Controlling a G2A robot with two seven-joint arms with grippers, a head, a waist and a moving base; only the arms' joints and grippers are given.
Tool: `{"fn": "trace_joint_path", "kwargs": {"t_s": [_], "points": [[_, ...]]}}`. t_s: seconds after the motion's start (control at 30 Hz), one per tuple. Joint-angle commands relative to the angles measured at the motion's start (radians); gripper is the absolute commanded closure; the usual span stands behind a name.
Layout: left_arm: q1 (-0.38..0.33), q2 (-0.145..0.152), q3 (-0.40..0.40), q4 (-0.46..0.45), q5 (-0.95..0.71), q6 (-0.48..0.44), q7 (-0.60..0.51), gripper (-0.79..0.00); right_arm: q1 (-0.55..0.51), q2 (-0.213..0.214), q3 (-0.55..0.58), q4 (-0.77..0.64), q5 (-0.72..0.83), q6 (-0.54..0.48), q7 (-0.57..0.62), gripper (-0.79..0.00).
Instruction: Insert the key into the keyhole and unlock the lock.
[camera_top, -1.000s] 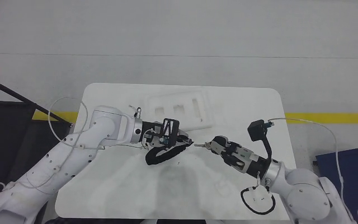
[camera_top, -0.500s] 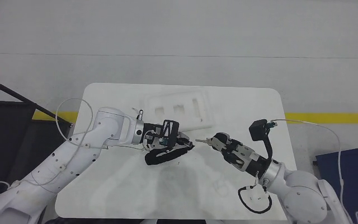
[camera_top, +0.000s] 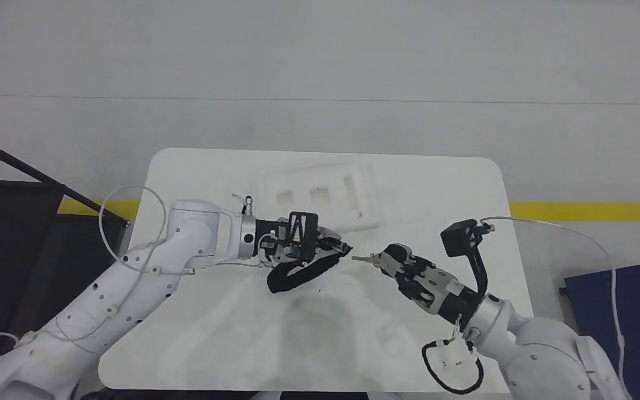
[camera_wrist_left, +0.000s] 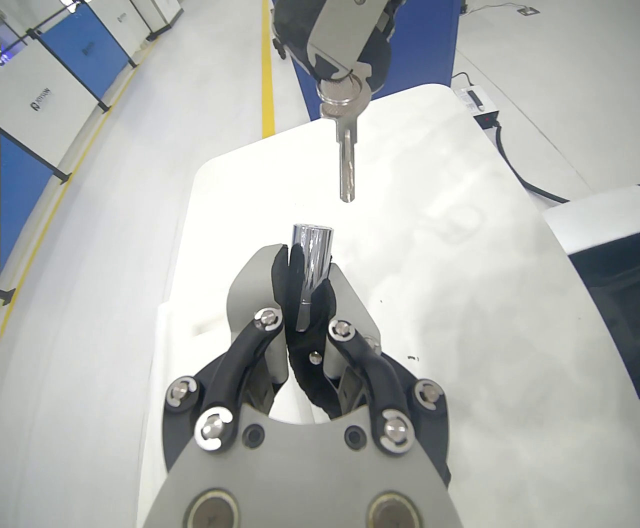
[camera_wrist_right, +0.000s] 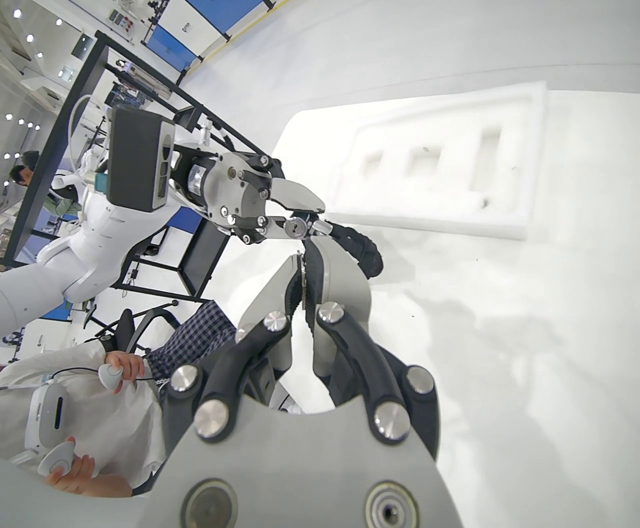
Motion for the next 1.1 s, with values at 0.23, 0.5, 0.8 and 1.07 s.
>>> {"fn": "trace_joint_path", "kwargs": {"t_s": [0.23,0.5,0.8,1.07], "points": [[0.069,-0.002,-0.023,0.005,0.081,0.072,0.090,0.000,-0.007,-0.005,-0.045,0.001,-0.073,0.027,-0.083,0.000],[0.086,-0.015,-0.028,0.015,0.077,0.076,0.077,0.000,-0.004,-0.010,-0.090,0.001,-0.120,0.042,-0.112,0.000],[0.085,-0.033,-0.029,0.025,0.078,0.072,0.067,0.000,0.002,-0.014,-0.116,0.001,-0.149,0.071,-0.124,0.000],[0.095,-0.041,-0.044,0.032,0.090,0.060,0.077,0.000,0.008,-0.018,-0.122,0.001,-0.157,0.085,-0.134,0.000]]}}
